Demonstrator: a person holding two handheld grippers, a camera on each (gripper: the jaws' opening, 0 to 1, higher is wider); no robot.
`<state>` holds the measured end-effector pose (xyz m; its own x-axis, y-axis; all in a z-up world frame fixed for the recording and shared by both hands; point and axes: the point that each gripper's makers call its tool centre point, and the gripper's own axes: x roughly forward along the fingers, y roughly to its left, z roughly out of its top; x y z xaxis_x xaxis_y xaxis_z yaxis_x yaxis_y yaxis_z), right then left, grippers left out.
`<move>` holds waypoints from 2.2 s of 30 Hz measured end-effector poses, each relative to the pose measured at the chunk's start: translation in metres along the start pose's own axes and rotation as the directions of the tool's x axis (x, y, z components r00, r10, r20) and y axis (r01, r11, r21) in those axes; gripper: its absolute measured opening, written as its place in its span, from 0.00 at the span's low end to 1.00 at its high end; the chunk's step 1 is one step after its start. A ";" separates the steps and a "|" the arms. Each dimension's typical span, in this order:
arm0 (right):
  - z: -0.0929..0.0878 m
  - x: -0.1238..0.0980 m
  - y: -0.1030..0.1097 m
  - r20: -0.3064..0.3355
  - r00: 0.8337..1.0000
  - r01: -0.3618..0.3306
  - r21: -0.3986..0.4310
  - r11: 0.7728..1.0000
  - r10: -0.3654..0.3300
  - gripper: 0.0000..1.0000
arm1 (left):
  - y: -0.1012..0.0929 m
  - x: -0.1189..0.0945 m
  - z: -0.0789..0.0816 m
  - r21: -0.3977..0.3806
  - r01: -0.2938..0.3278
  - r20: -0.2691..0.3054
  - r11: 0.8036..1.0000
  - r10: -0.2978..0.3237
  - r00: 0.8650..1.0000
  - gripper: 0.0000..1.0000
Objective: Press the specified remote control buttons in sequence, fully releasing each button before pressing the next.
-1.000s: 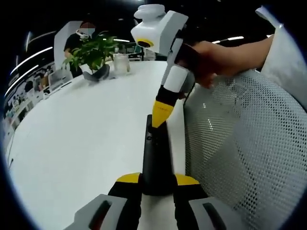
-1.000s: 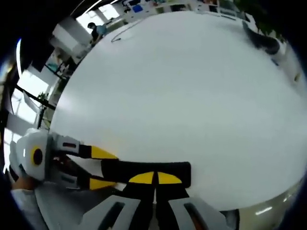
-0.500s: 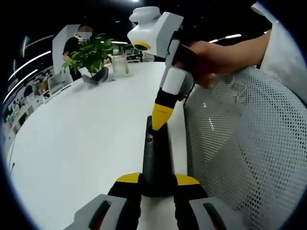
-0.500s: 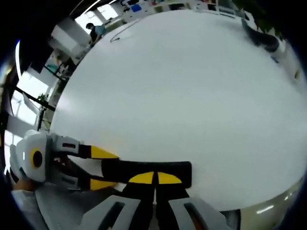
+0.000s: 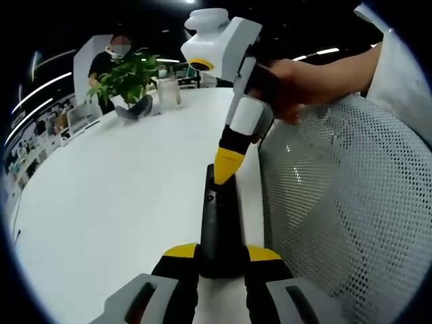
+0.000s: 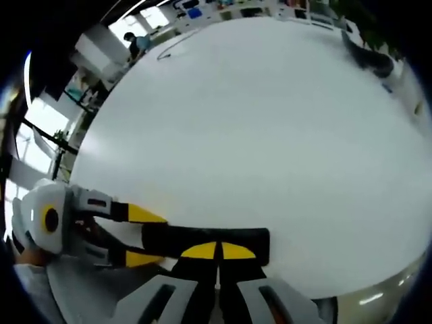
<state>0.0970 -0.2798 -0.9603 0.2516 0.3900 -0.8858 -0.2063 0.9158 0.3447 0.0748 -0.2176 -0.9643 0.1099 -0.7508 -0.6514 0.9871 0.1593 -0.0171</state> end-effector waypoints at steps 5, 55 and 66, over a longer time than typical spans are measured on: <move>0.000 0.000 0.000 -0.001 1.000 -0.002 0.002 1.000 0.002 0.00 | 0.001 0.000 0.000 -0.002 -0.001 0.001 1.000 0.001 1.000 0.25; -0.005 0.007 0.021 -0.023 0.998 -0.054 -0.096 0.994 0.052 0.00 | -0.010 0.005 0.002 0.023 0.043 -0.009 0.999 -0.043 0.999 0.24; -0.003 0.007 0.020 -0.006 0.999 -0.038 -0.119 0.992 0.038 0.00 | -0.010 0.005 0.004 0.002 0.044 -0.003 0.999 -0.044 0.999 0.24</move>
<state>0.0919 -0.2586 -0.9609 0.2376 0.4237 -0.8741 -0.3272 0.8822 0.3387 0.0658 -0.2254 -0.9646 0.0658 -0.7550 -0.6524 0.9912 0.1250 -0.0446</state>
